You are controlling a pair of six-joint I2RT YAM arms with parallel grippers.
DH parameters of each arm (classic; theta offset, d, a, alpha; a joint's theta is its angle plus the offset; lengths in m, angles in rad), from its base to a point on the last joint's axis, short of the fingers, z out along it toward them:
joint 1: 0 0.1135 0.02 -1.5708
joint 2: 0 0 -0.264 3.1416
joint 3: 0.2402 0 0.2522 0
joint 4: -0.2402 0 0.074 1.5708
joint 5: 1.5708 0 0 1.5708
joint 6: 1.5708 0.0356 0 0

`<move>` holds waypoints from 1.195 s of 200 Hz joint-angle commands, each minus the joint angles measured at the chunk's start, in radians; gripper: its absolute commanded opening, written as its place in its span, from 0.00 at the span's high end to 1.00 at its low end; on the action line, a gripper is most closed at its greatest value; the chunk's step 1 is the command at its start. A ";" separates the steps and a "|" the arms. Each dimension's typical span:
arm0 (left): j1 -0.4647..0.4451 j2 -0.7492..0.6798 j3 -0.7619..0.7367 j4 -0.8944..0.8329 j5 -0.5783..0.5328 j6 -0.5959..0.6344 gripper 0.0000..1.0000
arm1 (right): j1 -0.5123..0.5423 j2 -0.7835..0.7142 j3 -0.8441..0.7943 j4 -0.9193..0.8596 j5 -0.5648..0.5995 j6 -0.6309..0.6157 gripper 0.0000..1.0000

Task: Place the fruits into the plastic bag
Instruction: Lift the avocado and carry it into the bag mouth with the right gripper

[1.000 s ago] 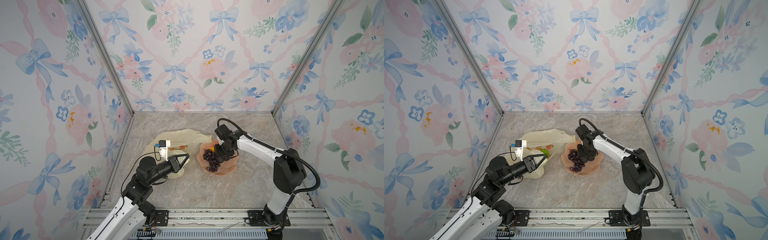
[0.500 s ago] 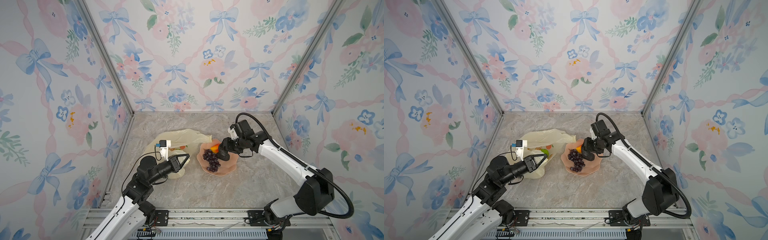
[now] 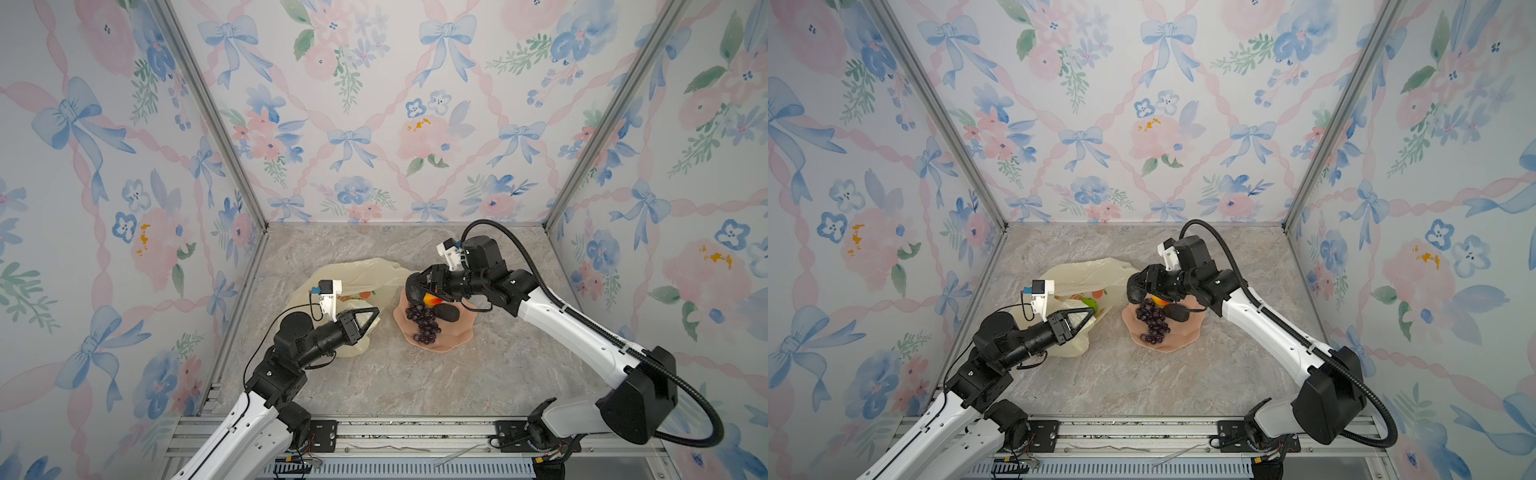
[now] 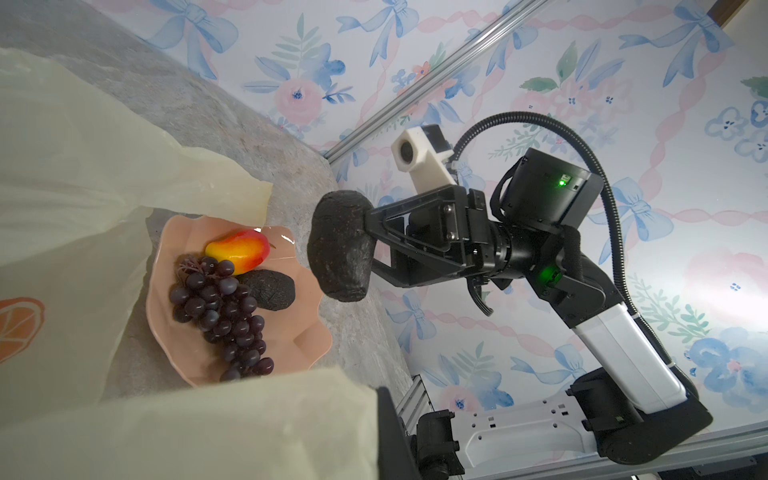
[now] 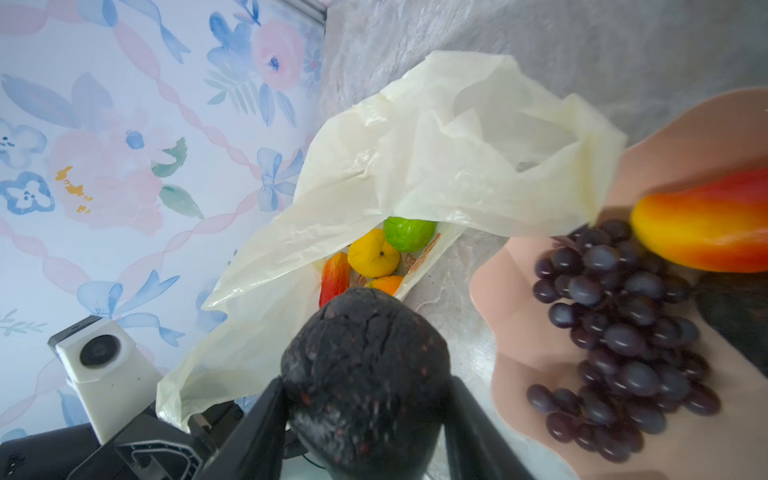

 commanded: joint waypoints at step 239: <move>0.007 0.034 0.014 0.032 -0.006 0.049 1.00 | 0.238 0.405 0.164 0.244 -0.100 0.050 0.49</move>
